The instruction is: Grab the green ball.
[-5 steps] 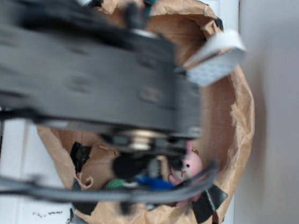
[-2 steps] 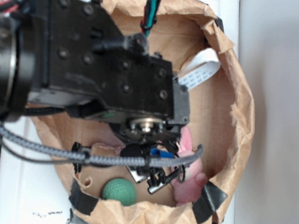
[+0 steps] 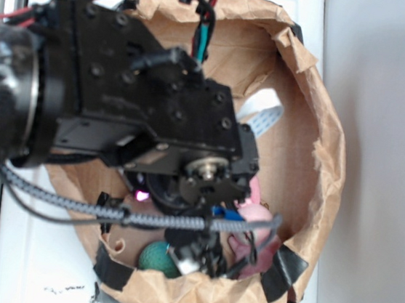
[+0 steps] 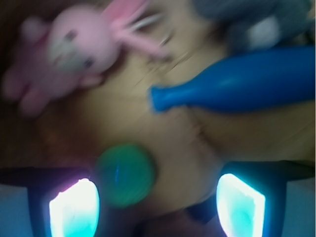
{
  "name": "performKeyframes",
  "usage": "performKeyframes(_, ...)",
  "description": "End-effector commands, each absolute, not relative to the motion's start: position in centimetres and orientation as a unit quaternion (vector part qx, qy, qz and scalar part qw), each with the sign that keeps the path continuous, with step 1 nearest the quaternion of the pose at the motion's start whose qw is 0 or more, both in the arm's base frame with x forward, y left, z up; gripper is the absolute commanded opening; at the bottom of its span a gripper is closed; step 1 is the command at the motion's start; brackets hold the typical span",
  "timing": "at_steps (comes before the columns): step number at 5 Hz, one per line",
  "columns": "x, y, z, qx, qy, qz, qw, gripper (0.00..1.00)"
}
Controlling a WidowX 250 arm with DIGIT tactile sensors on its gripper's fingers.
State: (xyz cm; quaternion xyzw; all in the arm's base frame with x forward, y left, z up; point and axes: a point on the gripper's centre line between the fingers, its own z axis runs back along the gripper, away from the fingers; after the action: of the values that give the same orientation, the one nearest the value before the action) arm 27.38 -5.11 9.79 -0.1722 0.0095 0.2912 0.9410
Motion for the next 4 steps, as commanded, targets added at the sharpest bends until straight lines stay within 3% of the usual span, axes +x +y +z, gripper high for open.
performKeyframes(1,27.2,-9.5,9.0,-0.169,0.007,0.233,0.958,1.0)
performKeyframes(3,27.2,-10.6,4.9,-0.145,0.048,0.217,0.964,1.0)
performKeyframes(4,27.0,-10.1,4.8,-0.142,0.058,0.211,0.965,0.67)
